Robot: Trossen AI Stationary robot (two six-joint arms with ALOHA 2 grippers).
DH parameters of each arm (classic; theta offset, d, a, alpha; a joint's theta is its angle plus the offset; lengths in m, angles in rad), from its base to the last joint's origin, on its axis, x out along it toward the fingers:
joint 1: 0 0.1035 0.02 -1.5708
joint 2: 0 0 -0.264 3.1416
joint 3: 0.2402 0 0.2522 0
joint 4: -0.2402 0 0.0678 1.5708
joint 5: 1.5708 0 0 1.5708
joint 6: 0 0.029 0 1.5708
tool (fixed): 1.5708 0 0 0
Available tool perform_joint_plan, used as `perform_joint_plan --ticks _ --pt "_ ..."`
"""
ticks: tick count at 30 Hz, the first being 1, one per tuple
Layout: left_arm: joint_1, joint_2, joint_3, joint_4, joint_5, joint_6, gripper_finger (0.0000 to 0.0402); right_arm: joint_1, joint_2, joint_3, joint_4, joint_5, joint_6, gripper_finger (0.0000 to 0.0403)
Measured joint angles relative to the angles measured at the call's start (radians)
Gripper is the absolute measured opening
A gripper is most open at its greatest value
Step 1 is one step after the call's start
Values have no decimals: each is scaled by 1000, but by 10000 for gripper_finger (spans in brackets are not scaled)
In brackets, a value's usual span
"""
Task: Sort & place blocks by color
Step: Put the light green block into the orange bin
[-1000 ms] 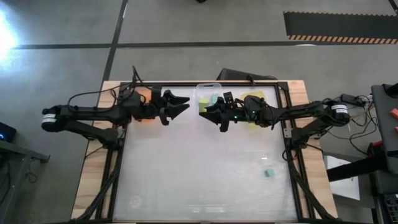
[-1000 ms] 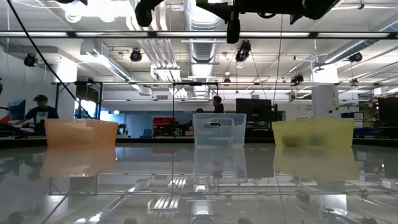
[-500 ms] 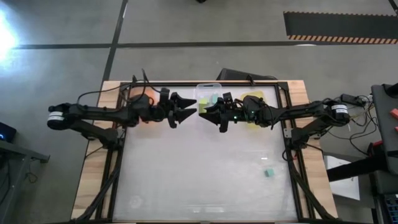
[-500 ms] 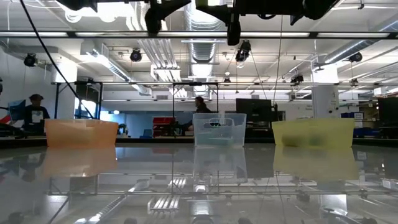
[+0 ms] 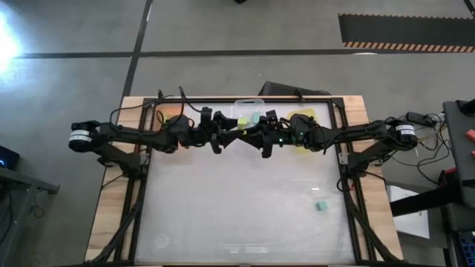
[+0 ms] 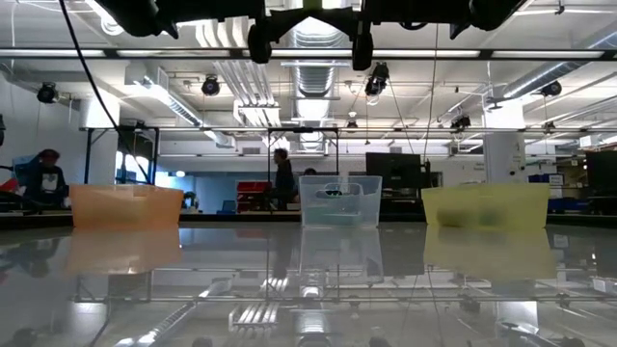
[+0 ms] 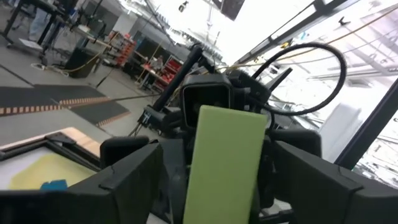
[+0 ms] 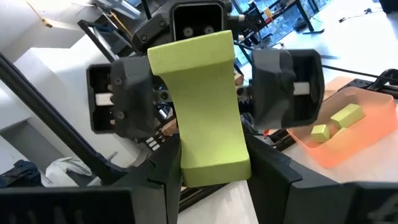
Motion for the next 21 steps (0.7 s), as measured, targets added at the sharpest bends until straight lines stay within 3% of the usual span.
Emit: perform_joint_plan --ticks 13,18,21 --pt "1 -3 0 -11 1 58 123 0 0 0 -5 -3 5 125" --pt "1 -3 -1 -20 1 54 119 -1 -2 1 -31 -3 3 128" --pt "3 -10 -1 -46 -3 46 119 -2 -2 1 -40 1 5 153"
